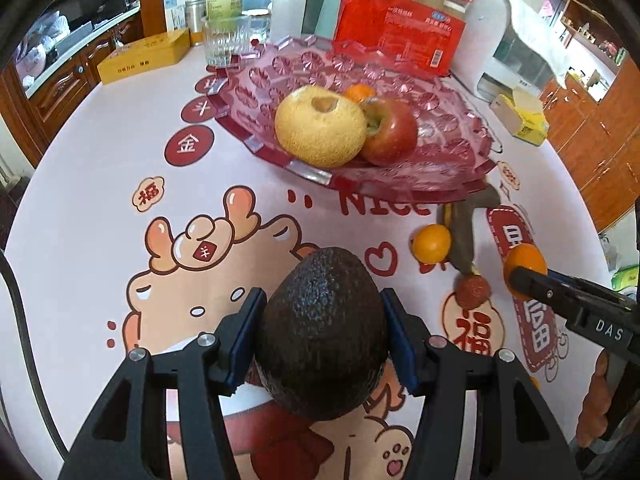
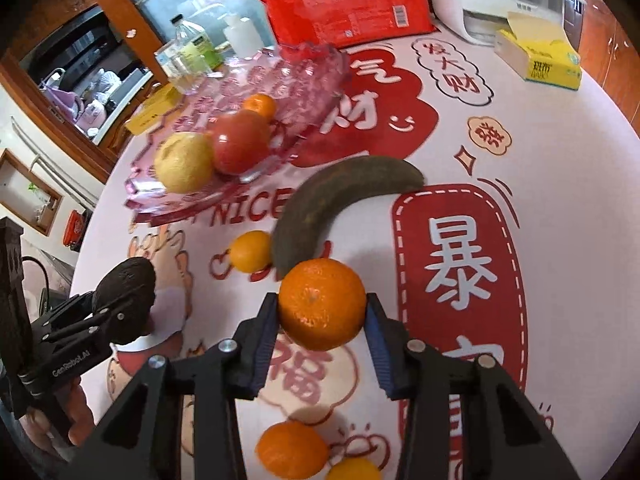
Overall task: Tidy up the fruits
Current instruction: 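Close the right gripper on the large orange and lift it, then carry the avocado in the left gripper and orange in the right gripper over the bowl, then open both grippers to drop the avocado and orange into the bowl, then withdraw both grippers from the bowl toward the oranges on the cloth, then close the left gripper on a large orange while the right gripper grasps a mandarin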
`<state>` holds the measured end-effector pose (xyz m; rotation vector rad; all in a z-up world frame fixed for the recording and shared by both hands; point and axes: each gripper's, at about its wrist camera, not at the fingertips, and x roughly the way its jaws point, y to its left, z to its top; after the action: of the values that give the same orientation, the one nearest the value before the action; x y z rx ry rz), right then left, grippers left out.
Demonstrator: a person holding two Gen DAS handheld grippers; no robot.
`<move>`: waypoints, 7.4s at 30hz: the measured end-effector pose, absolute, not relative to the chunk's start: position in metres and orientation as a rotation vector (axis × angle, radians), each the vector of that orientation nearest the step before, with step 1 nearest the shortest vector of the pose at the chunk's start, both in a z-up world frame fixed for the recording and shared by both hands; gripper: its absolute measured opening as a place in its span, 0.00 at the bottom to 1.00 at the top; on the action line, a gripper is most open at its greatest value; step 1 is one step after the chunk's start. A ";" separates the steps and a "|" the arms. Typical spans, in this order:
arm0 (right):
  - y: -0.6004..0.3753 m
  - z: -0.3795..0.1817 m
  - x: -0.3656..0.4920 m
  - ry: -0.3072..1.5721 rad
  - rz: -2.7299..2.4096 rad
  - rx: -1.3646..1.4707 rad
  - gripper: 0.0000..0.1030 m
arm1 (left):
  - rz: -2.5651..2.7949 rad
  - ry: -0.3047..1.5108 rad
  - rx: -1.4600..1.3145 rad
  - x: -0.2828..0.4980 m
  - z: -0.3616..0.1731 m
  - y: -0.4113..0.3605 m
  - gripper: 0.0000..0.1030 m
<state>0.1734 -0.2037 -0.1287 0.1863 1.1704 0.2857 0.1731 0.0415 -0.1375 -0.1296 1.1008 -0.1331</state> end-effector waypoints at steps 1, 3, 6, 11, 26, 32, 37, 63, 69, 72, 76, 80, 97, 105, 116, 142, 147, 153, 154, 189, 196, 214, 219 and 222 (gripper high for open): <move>-0.202 -0.125 0.171 1.164 0.292 0.186 0.41 | -0.134 1.097 -0.130 0.172 -0.134 0.041 0.54; -0.196 -0.116 0.165 1.149 0.304 0.177 0.41 | -0.141 1.086 -0.131 0.169 -0.125 0.040 0.54; -0.188 -0.103 0.156 1.124 0.320 0.158 0.41 | -0.149 1.070 -0.125 0.163 -0.110 0.038 0.54; -0.179 -0.081 0.144 1.093 0.347 0.149 0.41 | -0.165 1.039 -0.117 0.155 -0.082 0.036 0.54; -0.166 0.012 0.141 0.920 0.372 0.034 0.41 | -0.191 0.907 0.051 0.159 0.011 0.032 0.54; -0.161 0.068 0.168 0.796 0.373 -0.046 0.41 | -0.145 0.822 0.120 0.188 0.056 0.041 0.54; -0.157 0.097 0.197 0.747 0.370 -0.082 0.41 | -0.114 0.795 0.137 0.222 0.078 0.047 0.54; -0.136 -0.072 0.338 1.057 0.341 -0.078 0.41 | -0.047 0.992 0.077 0.372 -0.085 0.042 0.54; -0.129 -0.100 0.348 1.098 0.348 -0.085 0.41 | -0.054 1.017 0.088 0.382 -0.106 0.036 0.54; -0.129 -0.111 0.353 1.123 0.348 -0.076 0.41 | -0.059 1.032 0.092 0.384 -0.116 0.033 0.54; -0.127 -0.121 0.356 1.139 0.348 -0.083 0.41 | -0.057 1.027 0.100 0.385 -0.118 0.032 0.54; -0.127 -0.127 0.359 1.154 0.346 -0.078 0.42 | -0.057 1.027 0.099 0.386 -0.120 0.032 0.55; -0.132 -0.129 0.357 1.144 0.343 -0.025 0.44 | -0.025 0.992 0.155 0.384 -0.118 0.018 0.87; -0.137 -0.120 0.354 1.122 0.344 0.015 0.44 | -0.038 1.034 0.112 0.376 -0.112 0.022 0.88; -0.133 -0.100 0.334 1.095 0.364 0.028 0.44 | -0.028 0.981 0.121 0.344 -0.077 0.024 0.88; -0.134 -0.006 0.212 0.950 0.394 -0.002 0.45 | -0.035 0.931 0.013 0.217 -0.005 0.055 0.88; -0.140 0.006 0.177 0.918 0.387 0.005 0.45 | -0.052 0.911 -0.006 0.188 0.005 0.059 0.88; -0.156 0.014 0.140 0.890 0.354 0.022 0.44 | -0.104 0.885 0.006 0.153 0.009 0.047 0.88; -0.161 0.014 0.133 0.886 0.342 0.025 0.44 | -0.114 0.880 0.012 0.149 0.008 0.044 0.88; -0.228 -0.149 0.028 1.079 0.158 0.122 0.44 | -0.516 1.138 0.131 0.123 -0.150 -0.084 0.86; -0.220 -0.155 0.041 1.042 0.179 0.084 0.41 | -0.531 1.143 0.126 0.121 -0.154 -0.084 0.85; -0.255 -0.155 0.033 1.066 0.145 0.133 0.33 | -0.546 1.178 0.136 0.115 -0.166 -0.108 0.76; -0.265 -0.155 0.031 1.067 0.130 0.144 0.33 | -0.528 1.209 0.128 0.117 -0.175 -0.115 0.62; -0.269 -0.155 0.031 1.066 0.131 0.153 0.33 | -0.510 1.192 0.128 0.116 -0.175 -0.118 0.58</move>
<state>0.0306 -0.2685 -0.1551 0.1525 1.0661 0.1311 0.1164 -0.1182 -0.1755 0.1283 1.1920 -0.5096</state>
